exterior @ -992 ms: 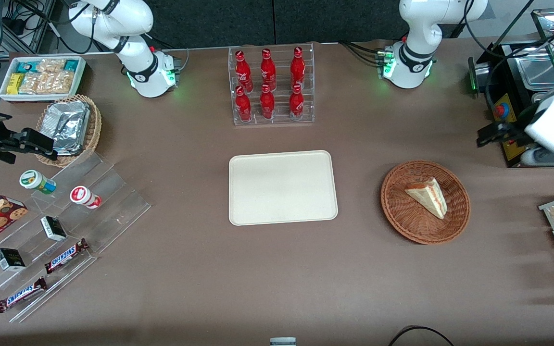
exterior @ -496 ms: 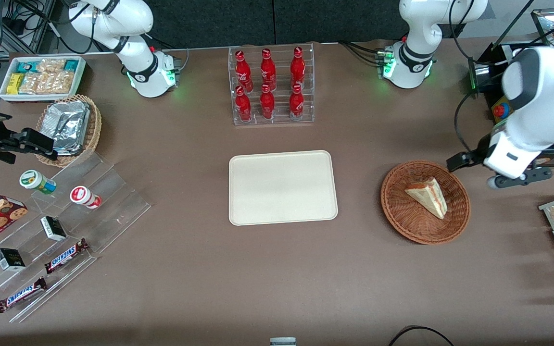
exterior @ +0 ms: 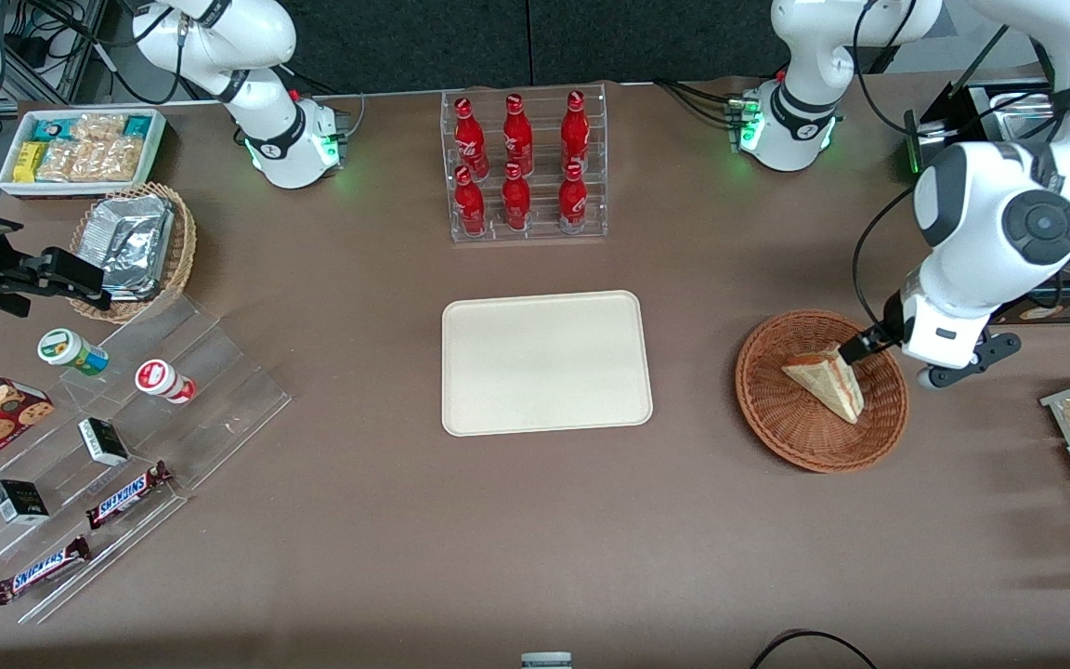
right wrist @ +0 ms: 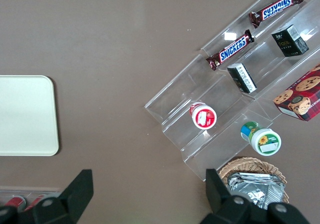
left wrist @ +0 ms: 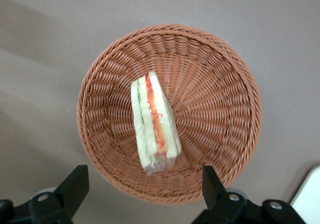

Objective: Place sandwich from basket to tray
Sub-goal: 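Lower the open left gripper over the wrapped sandwich in the basket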

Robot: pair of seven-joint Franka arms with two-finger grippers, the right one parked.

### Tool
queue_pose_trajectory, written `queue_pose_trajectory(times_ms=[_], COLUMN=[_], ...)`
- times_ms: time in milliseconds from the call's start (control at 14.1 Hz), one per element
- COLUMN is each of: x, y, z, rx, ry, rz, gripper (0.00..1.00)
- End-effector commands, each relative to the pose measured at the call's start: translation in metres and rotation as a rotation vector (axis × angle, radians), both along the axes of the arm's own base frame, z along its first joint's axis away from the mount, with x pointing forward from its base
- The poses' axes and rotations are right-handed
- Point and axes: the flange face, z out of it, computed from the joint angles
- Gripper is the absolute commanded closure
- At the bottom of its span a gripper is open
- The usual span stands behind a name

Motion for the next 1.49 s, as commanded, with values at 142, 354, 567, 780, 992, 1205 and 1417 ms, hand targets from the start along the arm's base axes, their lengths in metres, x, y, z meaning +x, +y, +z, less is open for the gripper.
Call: queue_pose_trajectory(times_ms=[142,354,567,780,992,1205,1417], x=[-0.006,-0.005,-0.005,-0.001,-0.001,-0.005,-0.012], y=[0.001,-0.001,-0.001,-0.005,-0.011,-0.010,-0.010], z=[-0.037,-0.052,-0.066,-0.085,-0.102,-0.123,-0.129], rx=[0.011,0.009,0.001,-0.025,-0.034,-0.031,-0.019], ry=[-0.017,-0.006,-0.007,-0.029,-0.019,0.026,0.075], rz=[0.166,0.222,0.242,0.272,0.273,0.287,0.287], gripper=[0.00,0.00,0.00,0.00,0.00,0.00,0.21])
